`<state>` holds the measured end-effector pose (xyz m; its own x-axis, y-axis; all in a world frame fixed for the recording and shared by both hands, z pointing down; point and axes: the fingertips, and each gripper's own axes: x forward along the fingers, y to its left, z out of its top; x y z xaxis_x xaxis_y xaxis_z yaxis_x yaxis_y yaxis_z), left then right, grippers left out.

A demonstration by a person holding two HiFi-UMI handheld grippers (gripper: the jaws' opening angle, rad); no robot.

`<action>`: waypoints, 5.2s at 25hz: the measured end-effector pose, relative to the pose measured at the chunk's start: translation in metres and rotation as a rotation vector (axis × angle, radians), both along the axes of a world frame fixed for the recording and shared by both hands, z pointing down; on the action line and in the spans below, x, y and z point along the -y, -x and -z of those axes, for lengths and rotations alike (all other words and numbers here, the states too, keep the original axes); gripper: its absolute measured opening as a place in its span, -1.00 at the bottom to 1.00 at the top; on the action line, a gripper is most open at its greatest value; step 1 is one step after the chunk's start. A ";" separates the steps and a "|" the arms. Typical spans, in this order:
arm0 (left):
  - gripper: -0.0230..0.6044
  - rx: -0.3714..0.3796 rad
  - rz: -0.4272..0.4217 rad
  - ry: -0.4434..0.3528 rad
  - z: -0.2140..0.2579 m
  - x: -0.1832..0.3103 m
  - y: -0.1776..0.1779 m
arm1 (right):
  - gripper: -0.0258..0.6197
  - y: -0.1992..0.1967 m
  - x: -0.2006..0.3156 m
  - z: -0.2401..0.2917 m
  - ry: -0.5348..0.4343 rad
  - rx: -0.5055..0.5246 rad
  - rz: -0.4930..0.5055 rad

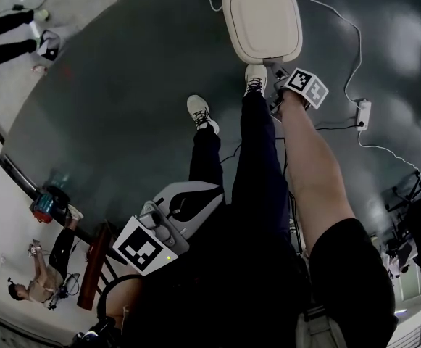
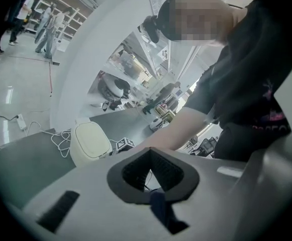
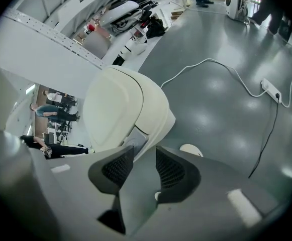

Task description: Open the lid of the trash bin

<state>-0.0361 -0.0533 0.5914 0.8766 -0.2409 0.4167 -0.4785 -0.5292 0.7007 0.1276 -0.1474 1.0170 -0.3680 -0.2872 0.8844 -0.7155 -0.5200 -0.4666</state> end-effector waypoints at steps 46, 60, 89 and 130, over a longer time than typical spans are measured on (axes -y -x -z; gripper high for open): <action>-0.93 -0.093 0.025 -0.408 0.186 -0.022 0.054 | -0.91 0.041 0.051 0.347 -0.628 0.075 0.170; -0.93 -0.258 0.057 -0.520 0.266 -0.032 0.083 | -0.91 0.122 -0.061 0.653 -1.161 0.090 0.446; -0.93 -0.401 0.004 -0.493 0.304 -0.086 0.111 | -0.90 0.217 -0.192 0.733 -1.347 0.171 0.516; -0.93 -0.420 0.048 -0.431 0.287 -0.083 0.123 | -0.90 0.237 -0.194 0.715 -1.290 0.192 0.567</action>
